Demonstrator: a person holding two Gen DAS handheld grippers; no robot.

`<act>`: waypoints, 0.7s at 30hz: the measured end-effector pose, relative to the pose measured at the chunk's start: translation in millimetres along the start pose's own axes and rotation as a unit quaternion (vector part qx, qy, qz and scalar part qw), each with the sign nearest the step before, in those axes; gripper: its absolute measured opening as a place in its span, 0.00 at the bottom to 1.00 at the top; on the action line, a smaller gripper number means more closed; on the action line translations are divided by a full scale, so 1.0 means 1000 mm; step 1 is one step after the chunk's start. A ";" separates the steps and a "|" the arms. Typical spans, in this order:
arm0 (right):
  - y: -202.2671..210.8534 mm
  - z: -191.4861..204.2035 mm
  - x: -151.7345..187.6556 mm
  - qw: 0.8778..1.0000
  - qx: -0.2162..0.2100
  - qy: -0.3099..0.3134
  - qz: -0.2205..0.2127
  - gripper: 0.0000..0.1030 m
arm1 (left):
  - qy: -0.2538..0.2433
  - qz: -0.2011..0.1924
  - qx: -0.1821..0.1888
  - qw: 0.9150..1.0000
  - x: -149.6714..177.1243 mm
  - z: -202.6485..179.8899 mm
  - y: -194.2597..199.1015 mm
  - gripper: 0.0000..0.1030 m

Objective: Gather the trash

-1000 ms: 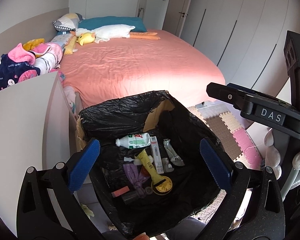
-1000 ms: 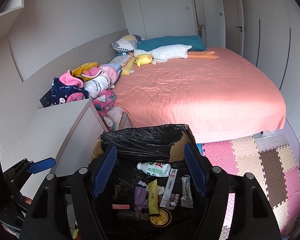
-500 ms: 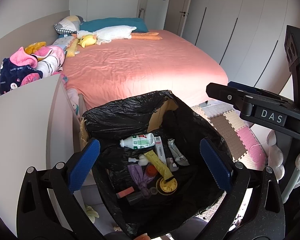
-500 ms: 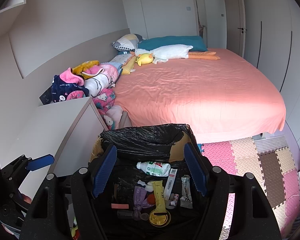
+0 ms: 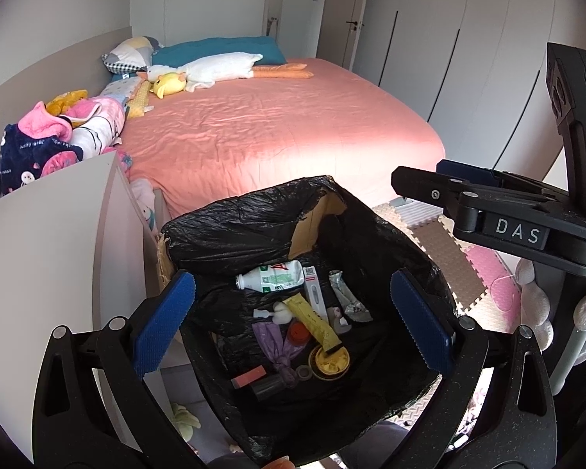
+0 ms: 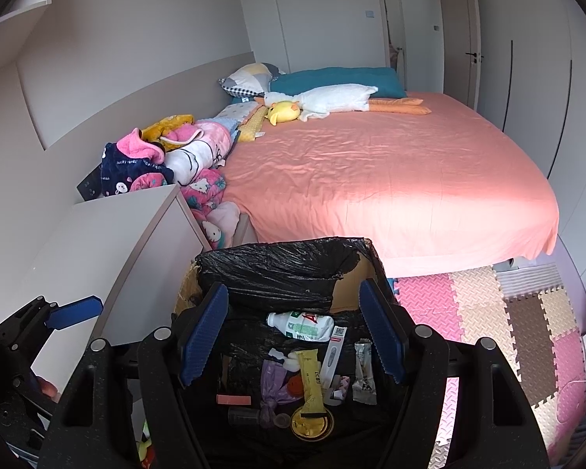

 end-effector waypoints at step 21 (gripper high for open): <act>-0.001 -0.001 0.001 1.000 0.002 0.001 0.002 0.68 | 0.014 0.005 0.010 1.000 0.001 -0.002 0.000 0.94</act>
Point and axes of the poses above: each gripper's, at about its wrist camera, not at the fingertips, and y roughly against the way its jaws point, z to its left, x to its underside, the point moved 9 cm from there along -y, roughly the way its jaws point, and after that the axes turned 12 degrees about -z, right-handed, at the moved point
